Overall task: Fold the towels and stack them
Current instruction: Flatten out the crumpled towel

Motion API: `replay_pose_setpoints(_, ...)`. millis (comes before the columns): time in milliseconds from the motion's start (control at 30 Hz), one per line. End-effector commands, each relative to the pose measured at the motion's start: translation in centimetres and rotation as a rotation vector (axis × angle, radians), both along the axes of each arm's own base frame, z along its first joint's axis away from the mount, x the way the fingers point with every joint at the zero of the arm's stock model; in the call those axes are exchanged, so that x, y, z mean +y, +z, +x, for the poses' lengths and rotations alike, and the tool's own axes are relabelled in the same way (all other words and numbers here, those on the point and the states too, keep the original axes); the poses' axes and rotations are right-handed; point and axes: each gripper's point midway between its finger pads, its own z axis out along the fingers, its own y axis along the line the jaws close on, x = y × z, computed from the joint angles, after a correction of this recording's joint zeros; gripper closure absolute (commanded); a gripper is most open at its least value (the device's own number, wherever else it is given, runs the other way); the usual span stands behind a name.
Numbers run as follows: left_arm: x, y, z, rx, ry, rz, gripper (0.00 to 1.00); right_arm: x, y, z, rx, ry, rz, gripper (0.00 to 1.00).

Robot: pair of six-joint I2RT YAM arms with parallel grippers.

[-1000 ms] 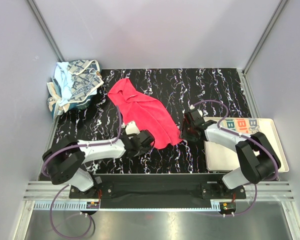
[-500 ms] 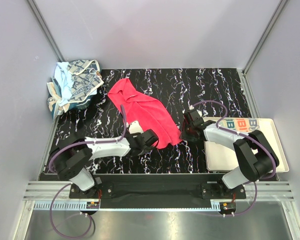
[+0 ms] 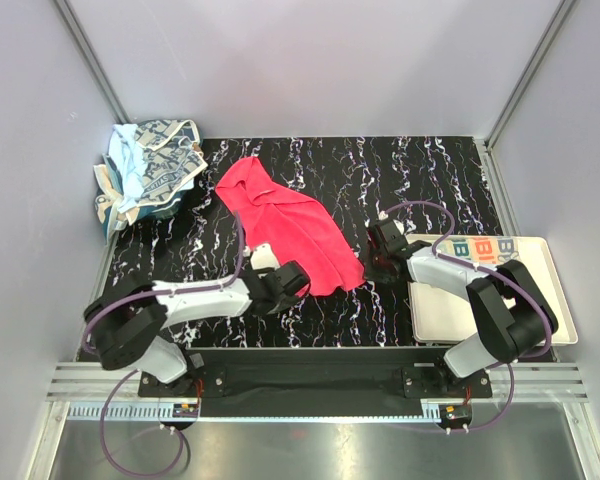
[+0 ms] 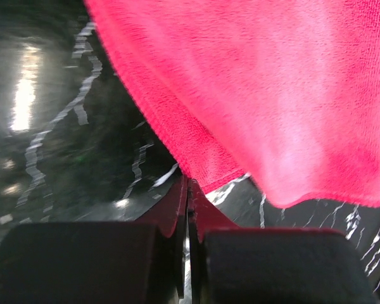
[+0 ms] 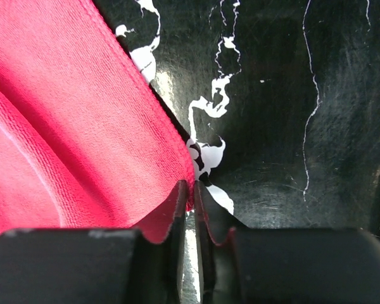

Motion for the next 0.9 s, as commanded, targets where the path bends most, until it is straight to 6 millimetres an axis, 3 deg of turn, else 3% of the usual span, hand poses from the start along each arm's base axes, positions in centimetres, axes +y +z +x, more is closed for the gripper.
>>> replay_pose_setpoints(0,2.2,2.0,-0.3,-0.063,0.004,0.017,1.0,-0.2,1.1,0.6,-0.038,0.0,-0.021,0.86)
replay_pose_setpoints(200,5.5,1.7,-2.1,-0.056,0.006,0.048,1.0,-0.2,1.9,0.4,-0.048,0.016,-0.02,0.91)
replay_pose_setpoints(467,5.1,0.9,-3.2,-0.03,-0.041,-0.002,1.0,0.3,2.1,-0.6,-0.042,0.033,0.029,0.92)
replay_pose_setpoints(633,4.5,1.0,-3.1,-0.033,-0.053,-0.016,0.7,0.1,1.5,-0.8,-0.035,0.033,0.015,0.91)
replay_pose_setpoints(867,5.1,0.6,-3.3,-0.022,-0.043,0.006,0.53,0.0,1.5,-0.7,-0.04,0.031,0.011,0.91)
